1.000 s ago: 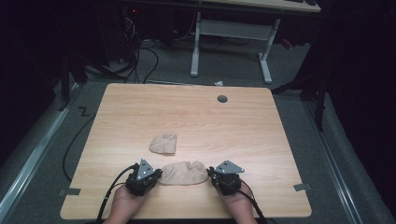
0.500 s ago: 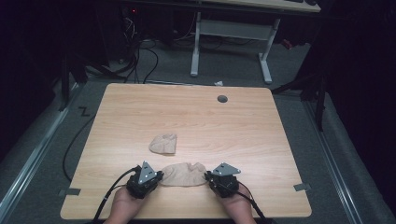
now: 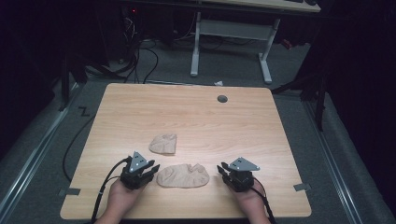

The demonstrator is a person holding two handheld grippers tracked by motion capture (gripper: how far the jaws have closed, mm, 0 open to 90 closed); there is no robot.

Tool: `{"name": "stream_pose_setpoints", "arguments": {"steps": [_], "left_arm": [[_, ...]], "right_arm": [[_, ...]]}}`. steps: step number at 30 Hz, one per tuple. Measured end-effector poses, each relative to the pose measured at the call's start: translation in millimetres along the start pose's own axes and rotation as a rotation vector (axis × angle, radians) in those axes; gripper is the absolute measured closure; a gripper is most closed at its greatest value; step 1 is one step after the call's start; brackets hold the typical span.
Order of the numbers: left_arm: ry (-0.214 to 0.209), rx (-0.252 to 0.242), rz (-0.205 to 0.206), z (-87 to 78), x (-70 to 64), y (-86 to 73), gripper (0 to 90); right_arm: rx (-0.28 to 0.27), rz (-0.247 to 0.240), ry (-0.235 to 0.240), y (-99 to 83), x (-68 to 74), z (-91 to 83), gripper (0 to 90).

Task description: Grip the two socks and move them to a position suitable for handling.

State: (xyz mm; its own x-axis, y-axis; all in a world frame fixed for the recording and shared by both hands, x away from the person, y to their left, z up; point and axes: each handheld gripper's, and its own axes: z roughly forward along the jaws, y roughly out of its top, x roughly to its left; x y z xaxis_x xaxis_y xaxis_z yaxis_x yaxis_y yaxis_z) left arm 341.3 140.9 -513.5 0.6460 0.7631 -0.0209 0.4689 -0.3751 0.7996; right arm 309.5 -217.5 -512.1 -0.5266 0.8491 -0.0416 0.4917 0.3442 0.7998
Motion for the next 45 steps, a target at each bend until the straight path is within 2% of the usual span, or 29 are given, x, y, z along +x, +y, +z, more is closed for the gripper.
{"name": "stream_pose_setpoints", "arguments": {"steps": [3, 5, 9, 12, 16, 19, 21, 23, 25, 28, 30, 38, 42, 45], "left_arm": [[0.038, -0.011, -0.043, 2.4, 11.4, 4.9, 67.2], [0.057, -0.016, -0.067, 4.7, 17.7, 7.0, 66.5], [0.073, -0.016, -0.144, 14.3, 33.5, 13.0, 61.2], [0.093, -0.014, -0.165, 24.5, 45.2, 17.4, 56.1], [0.06, 0.013, -0.225, 41.3, 57.6, 20.2, 52.9], [0.059, 0.044, -0.219, 50.9, 56.9, 21.9, 54.3], [0.065, 0.073, -0.235, 55.4, 58.1, 21.5, 56.4], [0.064, 0.072, -0.252, 55.4, 58.9, 21.5, 61.2], [0.067, 0.075, -0.245, 54.9, 57.8, 21.3, 70.2], [0.077, 0.067, -0.213, 54.0, 52.9, 20.4, 84.5], [0.08, 0.046, -0.203, 51.3, 49.9, 19.6, 90.0], [0.105, 0.005, -0.174, 37.8, 45.4, 19.4, 90.0], [0.11, -0.001, -0.204, 39.4, 51.1, 19.2, 90.0], [0.108, 0.003, -0.209, 43.8, 54.0, 20.5, 90.0]], "right_arm": [[-0.031, 0.02, 0.007, -0.8, -3.3, -2.5, 74.4], [-0.035, 0.015, 0.005, -1.6, -4.0, -3.6, 73.9], [-0.048, 0.017, 0.001, -5.1, -7.9, -4.3, 72.9], [-0.055, 0.009, -0.008, -4.2, -8.6, -4.0, 72.6], [-0.053, 0.012, -0.022, -4.0, -9.0, -4.7, 72.1], [-0.058, 0.017, -0.032, -4.4, -7.1, -6.6, 72.4], [-0.056, 0.014, -0.027, -4.5, -5.4, -6.4, 71.8], [-0.05, 0.008, -0.027, -4.8, -3.2, -4.8, 71.2], [-0.041, 0.002, -0.024, -4.8, -1.6, -2.8, 70.9], [-0.04, 0.005, -0.029, -4.4, -0.5, -0.7, 70.6], [-0.041, 0.006, -0.029, -4.2, -0.9, -0.4, 70.4], [-0.043, 0.003, -0.03, -3.9, -0.1, 0.4, 70.5], [-0.042, 0.001, -0.025, -4.4, 0.3, 0.8, 70.5], [-0.038, -0.004, -0.024, -4.5, 0.6, 1.3, 70.5]]}}
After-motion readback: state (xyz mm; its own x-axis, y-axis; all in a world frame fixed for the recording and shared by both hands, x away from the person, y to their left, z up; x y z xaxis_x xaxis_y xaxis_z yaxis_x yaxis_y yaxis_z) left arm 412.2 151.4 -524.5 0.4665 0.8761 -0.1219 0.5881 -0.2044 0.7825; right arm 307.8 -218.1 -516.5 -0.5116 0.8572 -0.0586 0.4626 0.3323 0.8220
